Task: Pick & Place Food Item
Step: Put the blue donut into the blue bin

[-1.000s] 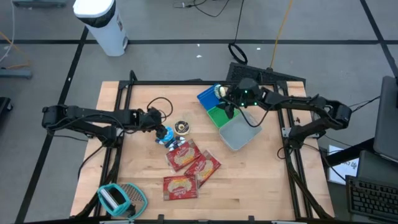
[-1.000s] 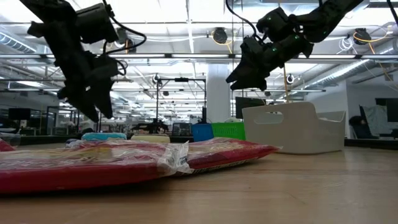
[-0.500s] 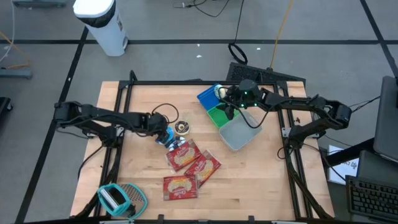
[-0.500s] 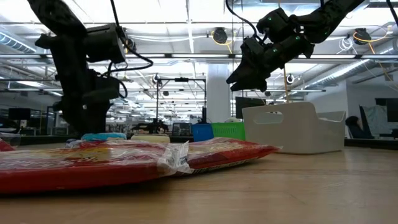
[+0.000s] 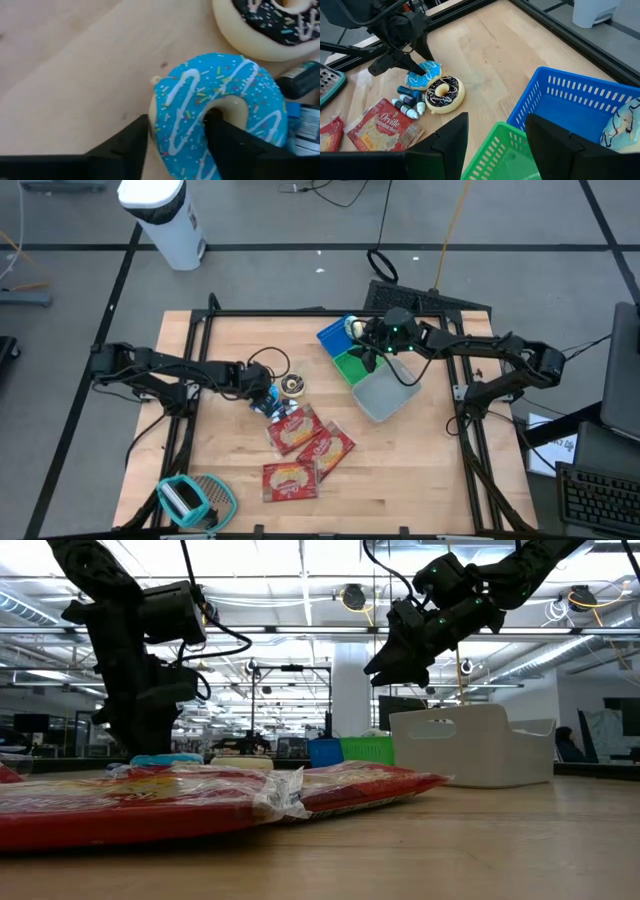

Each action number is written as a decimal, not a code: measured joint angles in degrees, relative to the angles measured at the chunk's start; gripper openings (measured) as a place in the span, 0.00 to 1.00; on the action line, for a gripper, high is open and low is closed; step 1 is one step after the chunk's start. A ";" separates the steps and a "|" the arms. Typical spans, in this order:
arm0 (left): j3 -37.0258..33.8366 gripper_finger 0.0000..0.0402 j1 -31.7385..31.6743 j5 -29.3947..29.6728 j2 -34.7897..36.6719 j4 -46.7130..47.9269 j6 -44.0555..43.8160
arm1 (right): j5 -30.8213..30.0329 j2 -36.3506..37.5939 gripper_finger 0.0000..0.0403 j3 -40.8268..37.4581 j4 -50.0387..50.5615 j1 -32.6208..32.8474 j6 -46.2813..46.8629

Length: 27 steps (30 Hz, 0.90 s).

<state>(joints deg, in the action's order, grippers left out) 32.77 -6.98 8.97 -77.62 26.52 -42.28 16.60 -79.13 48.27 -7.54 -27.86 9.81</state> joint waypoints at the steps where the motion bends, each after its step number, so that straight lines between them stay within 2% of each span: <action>1: 0.00 0.41 -0.01 -0.24 0.00 0.01 0.09 | 0.00 0.00 0.47 0.00 0.01 0.00 0.19; 8: 1.03 0.24 -0.85 -0.17 1.37 0.39 4.28 | -0.02 -0.02 0.47 0.02 -2.06 0.56 1.96; 14: 4.69 0.16 -1.46 0.44 4.21 0.19 10.66 | 0.00 -0.05 0.47 0.02 -7.15 3.69 3.28; 19: 8.89 0.12 -1.46 4.32 6.03 -0.36 16.93 | -0.51 -0.35 0.47 0.02 -11.62 7.37 5.89; 24: 10.73 0.12 -1.46 6.13 6.21 -10.45 23.87 | -9.37 -0.82 0.47 0.04 -13.31 11.34 9.39; 27: 10.79 0.14 -1.46 6.10 6.08 -18.95 28.26 | -11.90 -2.25 0.47 0.04 -14.82 12.62 14.22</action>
<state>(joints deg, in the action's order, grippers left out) 43.56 -8.45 15.07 -71.55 7.57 -14.02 4.70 -81.38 48.31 -22.36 -15.24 24.03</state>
